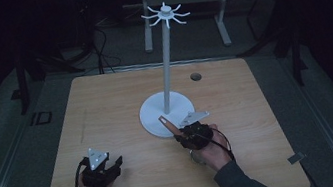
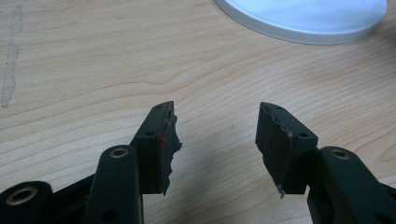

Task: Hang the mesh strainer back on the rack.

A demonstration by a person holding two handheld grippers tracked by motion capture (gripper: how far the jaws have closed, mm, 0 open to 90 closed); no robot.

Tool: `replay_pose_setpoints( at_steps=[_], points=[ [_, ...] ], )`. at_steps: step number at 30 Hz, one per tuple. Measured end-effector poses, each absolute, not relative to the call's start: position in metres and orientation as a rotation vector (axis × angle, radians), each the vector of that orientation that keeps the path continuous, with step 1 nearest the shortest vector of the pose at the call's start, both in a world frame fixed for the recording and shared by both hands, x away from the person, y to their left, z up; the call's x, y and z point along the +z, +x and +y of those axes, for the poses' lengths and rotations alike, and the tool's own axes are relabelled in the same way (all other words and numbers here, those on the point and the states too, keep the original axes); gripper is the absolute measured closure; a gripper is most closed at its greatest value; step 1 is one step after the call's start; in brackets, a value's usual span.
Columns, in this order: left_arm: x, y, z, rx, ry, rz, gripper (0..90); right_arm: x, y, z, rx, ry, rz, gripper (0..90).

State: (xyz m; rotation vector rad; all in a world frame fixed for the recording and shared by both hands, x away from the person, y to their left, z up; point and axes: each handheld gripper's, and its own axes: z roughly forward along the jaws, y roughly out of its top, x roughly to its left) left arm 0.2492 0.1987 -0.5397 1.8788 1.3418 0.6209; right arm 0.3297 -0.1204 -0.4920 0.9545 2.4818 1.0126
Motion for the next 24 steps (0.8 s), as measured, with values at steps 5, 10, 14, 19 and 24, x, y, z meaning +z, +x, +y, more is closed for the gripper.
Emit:
replay_pose_setpoints(
  at_steps=[5, 10, 14, 19, 24],
  points=[
    [-0.539, 0.249, 0.199, 0.622, 1.88, 1.341, 47.6, -0.489, 0.329, -0.122, 1.033, 0.954, 2.462, 68.4],
    [-0.539, 0.249, 0.199, 0.623, 1.879, 1.34, 47.6, -0.487, 0.329, -0.122, 1.054, 0.949, 2.446, 68.4],
    [-0.539, 0.249, 0.199, 0.623, 1.878, 1.34, 47.6, -0.484, 0.329, -0.123, 1.066, 0.949, 2.431, 68.4],
    [-0.539, 0.248, 0.199, 0.624, 1.88, 1.34, 47.6, -0.48, 0.33, -0.126, 1.091, 0.958, 2.406, 68.4],
    [-0.54, 0.249, 0.198, 0.623, 1.88, 1.34, 47.6, -0.475, 0.33, -0.128, 1.114, 0.962, 2.383, 68.4]
  ],
)
